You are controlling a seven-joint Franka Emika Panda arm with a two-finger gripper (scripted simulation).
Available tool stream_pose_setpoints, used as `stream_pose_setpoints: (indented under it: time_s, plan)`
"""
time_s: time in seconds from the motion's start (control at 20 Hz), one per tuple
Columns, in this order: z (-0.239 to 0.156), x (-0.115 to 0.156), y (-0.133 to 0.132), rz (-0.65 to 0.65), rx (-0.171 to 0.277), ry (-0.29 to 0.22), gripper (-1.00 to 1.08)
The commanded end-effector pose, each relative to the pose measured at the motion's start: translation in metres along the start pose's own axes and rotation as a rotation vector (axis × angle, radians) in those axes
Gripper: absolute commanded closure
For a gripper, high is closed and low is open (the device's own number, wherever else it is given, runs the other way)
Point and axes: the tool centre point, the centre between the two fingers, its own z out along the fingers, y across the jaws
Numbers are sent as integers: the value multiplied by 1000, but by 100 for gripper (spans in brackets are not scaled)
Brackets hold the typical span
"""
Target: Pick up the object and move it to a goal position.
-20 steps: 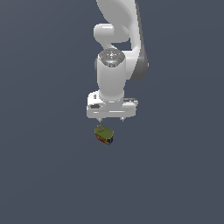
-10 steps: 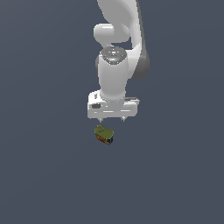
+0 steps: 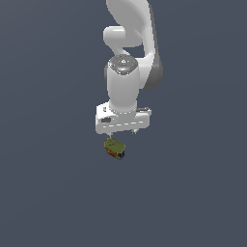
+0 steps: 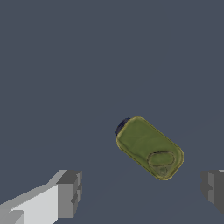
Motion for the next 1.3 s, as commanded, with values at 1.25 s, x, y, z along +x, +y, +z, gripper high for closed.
stream_pose_setpoints:
  time_s: [1.25]
  plan:
    - [52,-4,28,-662,17,-19,-92]
